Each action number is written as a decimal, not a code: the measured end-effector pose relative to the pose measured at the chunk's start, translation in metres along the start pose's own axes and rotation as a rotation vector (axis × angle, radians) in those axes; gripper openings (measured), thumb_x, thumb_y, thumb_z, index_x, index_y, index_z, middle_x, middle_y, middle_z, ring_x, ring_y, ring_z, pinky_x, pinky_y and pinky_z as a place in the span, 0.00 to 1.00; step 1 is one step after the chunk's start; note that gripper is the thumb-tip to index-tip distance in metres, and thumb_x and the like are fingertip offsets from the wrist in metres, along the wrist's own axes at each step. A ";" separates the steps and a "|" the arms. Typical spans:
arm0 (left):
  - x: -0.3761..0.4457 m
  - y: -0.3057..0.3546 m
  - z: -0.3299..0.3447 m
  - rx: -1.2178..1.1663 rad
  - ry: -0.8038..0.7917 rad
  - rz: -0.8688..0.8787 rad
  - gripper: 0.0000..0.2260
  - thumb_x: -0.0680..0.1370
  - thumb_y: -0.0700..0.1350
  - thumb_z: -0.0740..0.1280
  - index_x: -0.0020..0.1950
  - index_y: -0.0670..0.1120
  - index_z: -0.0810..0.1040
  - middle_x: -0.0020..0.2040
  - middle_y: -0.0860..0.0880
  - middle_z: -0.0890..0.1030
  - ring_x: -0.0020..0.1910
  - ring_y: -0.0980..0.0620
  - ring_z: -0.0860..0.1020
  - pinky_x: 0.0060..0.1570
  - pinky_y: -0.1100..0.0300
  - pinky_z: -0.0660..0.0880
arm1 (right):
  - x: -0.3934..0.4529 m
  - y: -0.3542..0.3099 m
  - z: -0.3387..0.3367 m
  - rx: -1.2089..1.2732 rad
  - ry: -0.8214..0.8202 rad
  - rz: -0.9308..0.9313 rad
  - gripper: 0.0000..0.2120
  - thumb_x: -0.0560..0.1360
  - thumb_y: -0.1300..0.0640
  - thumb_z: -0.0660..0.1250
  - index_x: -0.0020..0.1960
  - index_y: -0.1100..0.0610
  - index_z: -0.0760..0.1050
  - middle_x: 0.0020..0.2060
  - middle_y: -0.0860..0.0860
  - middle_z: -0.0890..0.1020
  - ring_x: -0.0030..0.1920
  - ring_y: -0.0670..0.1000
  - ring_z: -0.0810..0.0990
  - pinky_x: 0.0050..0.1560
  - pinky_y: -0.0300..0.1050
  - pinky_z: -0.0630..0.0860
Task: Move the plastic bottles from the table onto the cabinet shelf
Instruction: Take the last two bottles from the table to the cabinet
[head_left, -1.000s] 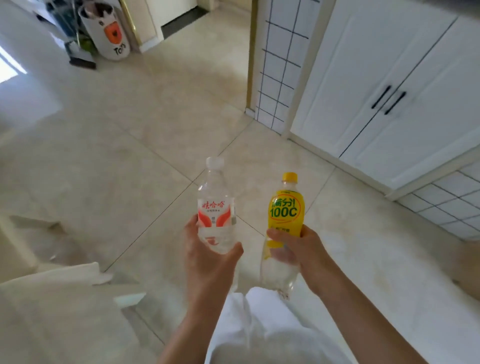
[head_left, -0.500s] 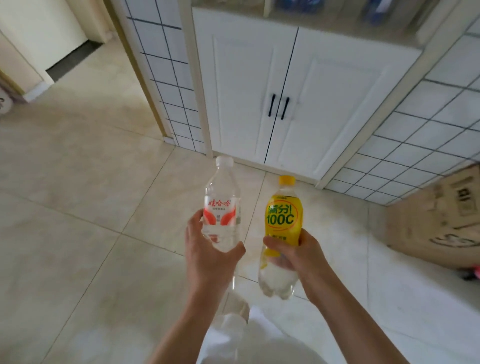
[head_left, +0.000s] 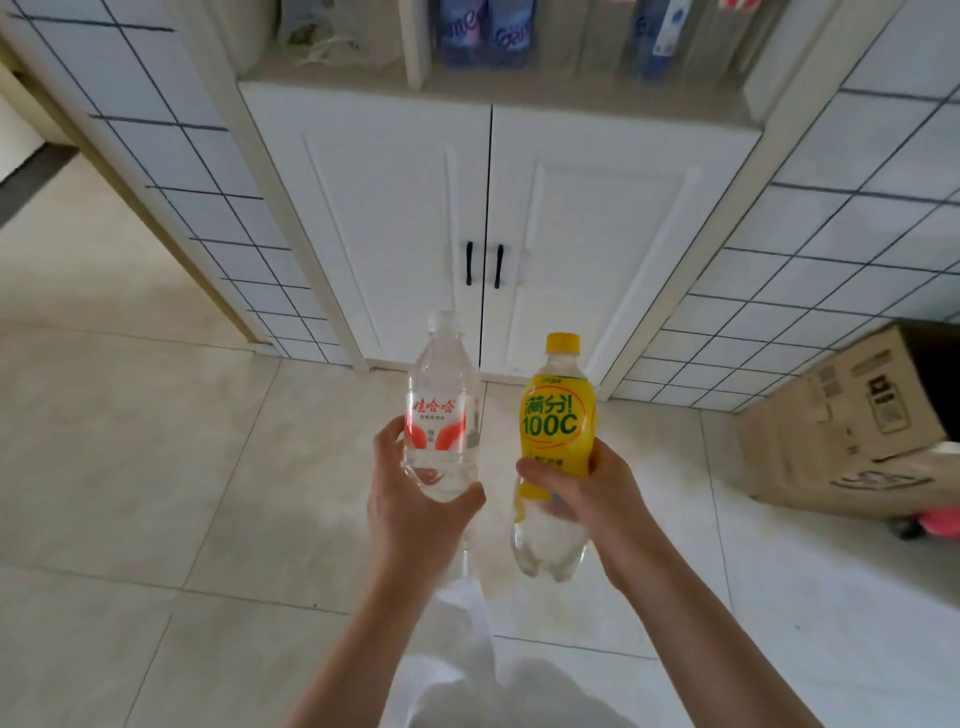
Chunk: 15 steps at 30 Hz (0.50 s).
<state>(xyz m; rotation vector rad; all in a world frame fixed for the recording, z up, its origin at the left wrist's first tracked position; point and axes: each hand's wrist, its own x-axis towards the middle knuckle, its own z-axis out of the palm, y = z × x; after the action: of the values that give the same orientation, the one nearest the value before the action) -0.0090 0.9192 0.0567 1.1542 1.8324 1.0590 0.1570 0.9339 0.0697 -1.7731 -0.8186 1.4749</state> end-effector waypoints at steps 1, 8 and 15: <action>0.016 0.007 0.003 0.001 -0.032 -0.004 0.37 0.61 0.38 0.80 0.65 0.53 0.67 0.48 0.60 0.78 0.44 0.62 0.79 0.45 0.64 0.76 | 0.012 -0.012 0.002 -0.006 0.008 -0.009 0.21 0.60 0.54 0.79 0.51 0.54 0.79 0.42 0.51 0.86 0.44 0.52 0.86 0.50 0.56 0.82; 0.131 0.058 0.030 -0.024 -0.166 0.082 0.37 0.63 0.38 0.79 0.65 0.54 0.65 0.48 0.65 0.76 0.45 0.66 0.79 0.39 0.71 0.71 | 0.098 -0.099 0.013 -0.017 0.076 -0.057 0.29 0.52 0.46 0.77 0.52 0.52 0.78 0.43 0.49 0.86 0.44 0.50 0.85 0.50 0.54 0.83; 0.216 0.099 0.064 -0.029 -0.159 0.112 0.38 0.63 0.40 0.80 0.65 0.56 0.64 0.53 0.62 0.76 0.46 0.67 0.78 0.48 0.62 0.77 | 0.169 -0.161 0.011 -0.013 0.118 -0.085 0.26 0.54 0.47 0.78 0.51 0.51 0.78 0.43 0.49 0.86 0.44 0.49 0.85 0.50 0.55 0.82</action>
<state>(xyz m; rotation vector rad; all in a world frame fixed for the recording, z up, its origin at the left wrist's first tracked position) 0.0063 1.1629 0.0891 1.2981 1.6410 1.0210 0.1660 1.1645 0.1056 -1.7937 -0.8339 1.3007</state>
